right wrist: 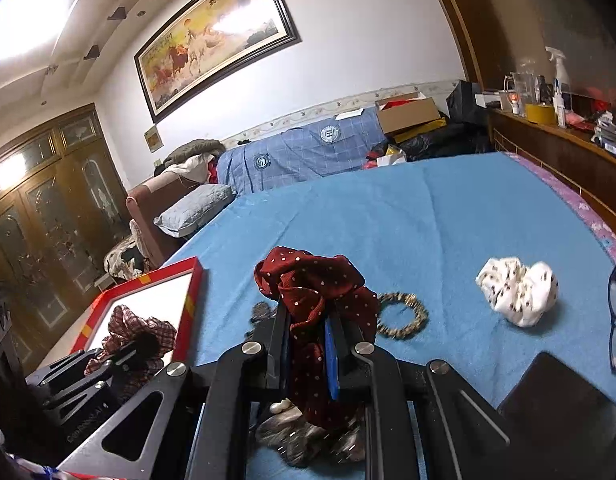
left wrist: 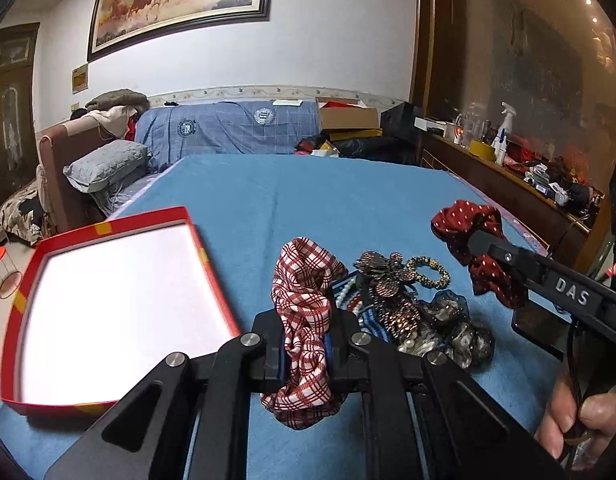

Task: Organize jewelry
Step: 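Carry both held scrunchies with both grippers over the red box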

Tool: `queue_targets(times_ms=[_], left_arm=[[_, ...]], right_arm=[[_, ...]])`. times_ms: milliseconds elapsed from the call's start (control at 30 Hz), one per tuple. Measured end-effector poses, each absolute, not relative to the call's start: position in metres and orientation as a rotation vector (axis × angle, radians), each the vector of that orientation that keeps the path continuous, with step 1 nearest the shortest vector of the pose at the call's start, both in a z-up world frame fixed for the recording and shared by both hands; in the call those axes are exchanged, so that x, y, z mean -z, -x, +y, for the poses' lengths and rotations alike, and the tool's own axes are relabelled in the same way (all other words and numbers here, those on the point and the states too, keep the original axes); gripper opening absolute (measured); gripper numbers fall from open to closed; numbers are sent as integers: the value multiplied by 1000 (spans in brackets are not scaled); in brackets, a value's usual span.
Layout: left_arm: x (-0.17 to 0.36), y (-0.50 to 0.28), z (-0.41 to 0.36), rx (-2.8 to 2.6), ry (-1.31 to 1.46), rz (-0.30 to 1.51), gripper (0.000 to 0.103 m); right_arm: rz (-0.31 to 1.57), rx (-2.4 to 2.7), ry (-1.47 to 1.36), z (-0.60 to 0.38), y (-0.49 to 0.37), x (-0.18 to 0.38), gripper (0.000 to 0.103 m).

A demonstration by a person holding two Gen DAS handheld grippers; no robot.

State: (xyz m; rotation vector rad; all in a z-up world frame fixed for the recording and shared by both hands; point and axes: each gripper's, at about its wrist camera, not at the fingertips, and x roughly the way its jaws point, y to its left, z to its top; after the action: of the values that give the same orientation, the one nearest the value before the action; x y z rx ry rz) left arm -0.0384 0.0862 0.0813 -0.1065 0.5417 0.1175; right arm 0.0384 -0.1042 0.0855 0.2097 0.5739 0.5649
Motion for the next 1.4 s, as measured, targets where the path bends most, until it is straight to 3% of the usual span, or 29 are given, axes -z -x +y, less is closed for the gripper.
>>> queue_targets(times_ms=[667,1400], left_arm=[[-107,92,200,-251,222,526,13],[-115,76,299,-344,229,559,13]], right_arm=[[640,-737,-154,-19,3,-110,16],[770,-835,-43,122,-24,-103,16]])
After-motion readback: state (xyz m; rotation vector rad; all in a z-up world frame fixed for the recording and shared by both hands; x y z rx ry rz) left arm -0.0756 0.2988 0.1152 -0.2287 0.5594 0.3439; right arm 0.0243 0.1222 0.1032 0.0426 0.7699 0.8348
